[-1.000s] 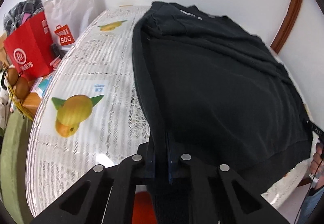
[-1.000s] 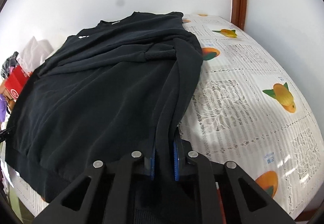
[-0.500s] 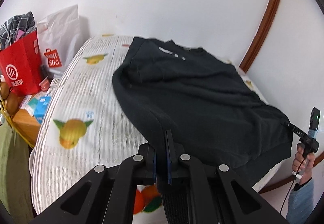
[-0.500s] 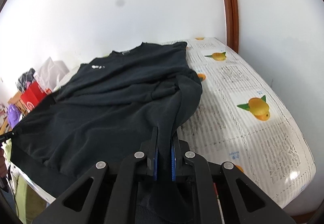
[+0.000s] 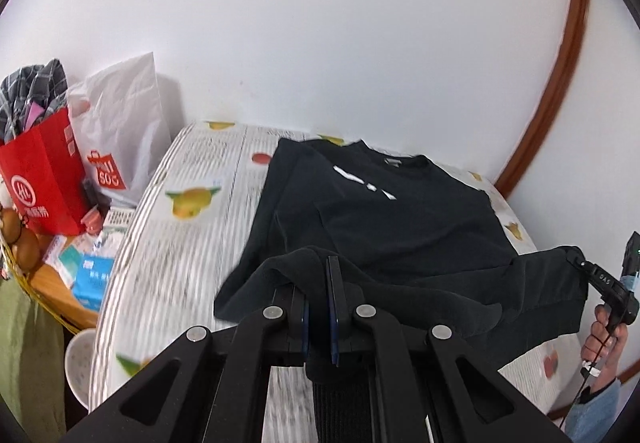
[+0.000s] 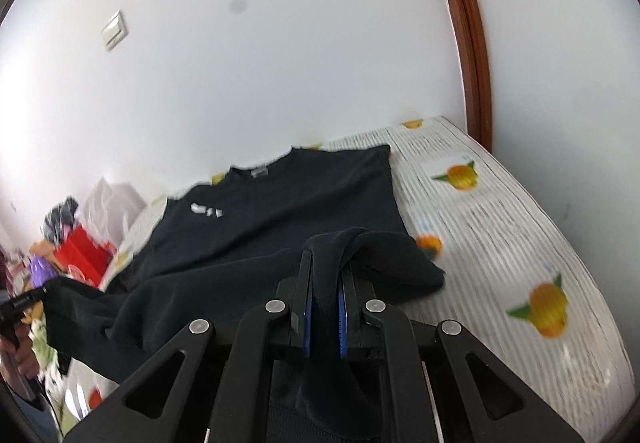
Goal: Fold small clothes
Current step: 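Fold the side edge inward over the body and release with the right gripper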
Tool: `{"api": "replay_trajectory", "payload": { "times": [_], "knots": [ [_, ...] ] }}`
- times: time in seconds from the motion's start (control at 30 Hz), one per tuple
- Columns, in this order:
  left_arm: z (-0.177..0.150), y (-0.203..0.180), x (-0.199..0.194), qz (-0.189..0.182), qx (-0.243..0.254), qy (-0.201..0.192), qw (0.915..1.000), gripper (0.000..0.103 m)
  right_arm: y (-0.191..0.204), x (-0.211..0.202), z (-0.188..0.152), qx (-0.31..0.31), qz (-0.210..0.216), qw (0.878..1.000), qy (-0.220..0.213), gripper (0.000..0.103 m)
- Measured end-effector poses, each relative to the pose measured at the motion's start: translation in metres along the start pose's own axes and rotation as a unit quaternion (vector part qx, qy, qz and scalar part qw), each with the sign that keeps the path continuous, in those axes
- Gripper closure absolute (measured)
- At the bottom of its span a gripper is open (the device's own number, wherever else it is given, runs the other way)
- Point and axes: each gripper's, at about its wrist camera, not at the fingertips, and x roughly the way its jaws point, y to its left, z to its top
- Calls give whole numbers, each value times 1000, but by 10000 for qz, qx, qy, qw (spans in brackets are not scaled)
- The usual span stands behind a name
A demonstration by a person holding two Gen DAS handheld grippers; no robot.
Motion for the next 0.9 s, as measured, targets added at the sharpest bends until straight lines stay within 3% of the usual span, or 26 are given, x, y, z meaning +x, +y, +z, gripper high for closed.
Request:
{"api": "replay_trajectory", "payload": {
  "times": [0.33,0.57,0.9],
  "knots": [
    [33,4,76,426,112,90,9990,96,-9,84,39,316,-54,9991,280,94],
    [33,11,127,629,92,399,9972,96,-26,140,28,421,-336,9965,646,93],
    [25,20,153,722,114,692,9949,93,-34,185,24,445,-616,9908,1118,92]
  ]
}}
